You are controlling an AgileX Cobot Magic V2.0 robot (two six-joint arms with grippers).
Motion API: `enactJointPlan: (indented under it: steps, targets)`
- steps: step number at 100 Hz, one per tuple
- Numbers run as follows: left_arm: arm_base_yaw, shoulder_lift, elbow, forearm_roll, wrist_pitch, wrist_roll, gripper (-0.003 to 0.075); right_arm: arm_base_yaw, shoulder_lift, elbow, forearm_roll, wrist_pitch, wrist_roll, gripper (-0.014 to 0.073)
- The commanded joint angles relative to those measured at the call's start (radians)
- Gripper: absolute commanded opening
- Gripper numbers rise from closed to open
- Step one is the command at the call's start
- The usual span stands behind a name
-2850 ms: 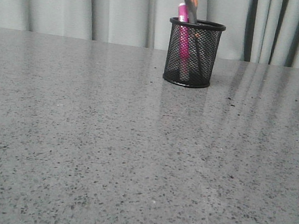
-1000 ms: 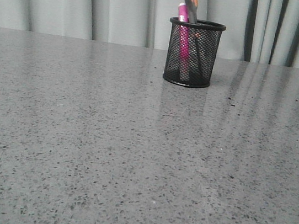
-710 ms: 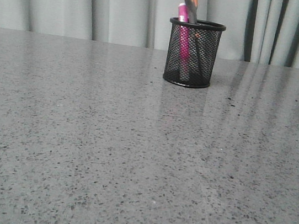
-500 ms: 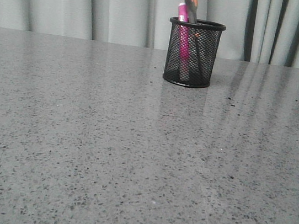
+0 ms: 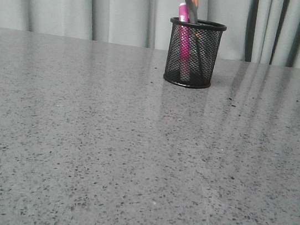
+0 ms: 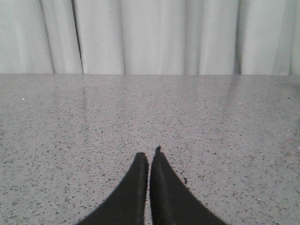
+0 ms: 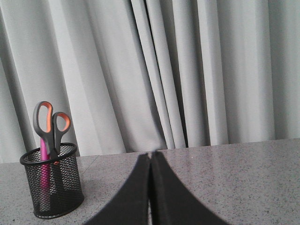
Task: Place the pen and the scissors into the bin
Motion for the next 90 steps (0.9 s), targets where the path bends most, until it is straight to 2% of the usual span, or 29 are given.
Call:
enactJointPlan:
  steps: [1, 37, 47, 57, 76, 83, 90]
  targets:
    - [0.005, -0.033, 0.045, -0.010, -0.073, -0.012, -0.0019, -0.006, 0.003, -0.026, -0.026, -0.059, -0.010, -0.0075]
    - [0.005, -0.033, 0.045, -0.010, -0.073, -0.012, -0.0019, -0.006, -0.023, -0.026, -0.028, -0.047, -0.021, -0.0075]
    - [0.005, -0.033, 0.045, -0.010, -0.073, -0.012, -0.0019, -0.039, -0.063, -0.026, -0.070, 0.073, -0.050, -0.0075]
    - [0.005, -0.033, 0.045, -0.010, -0.073, -0.012, -0.0019, -0.142, -0.107, -0.026, -0.156, 0.240, 0.001, -0.0075]
    - [0.005, -0.033, 0.045, -0.010, -0.073, -0.012, -0.0019, -0.348, -0.232, -0.026, -0.494, 0.486, 0.306, -0.0075]
    - [0.005, -0.033, 0.045, -0.010, -0.073, -0.012, -0.0019, -0.393, -0.287, -0.023, -0.535, 0.581, 0.338, -0.0075]
    - [0.005, -0.033, 0.045, -0.010, -0.073, -0.012, -0.0019, -0.415, -0.339, -0.004, -0.555, 0.610, 0.340, -0.0075]
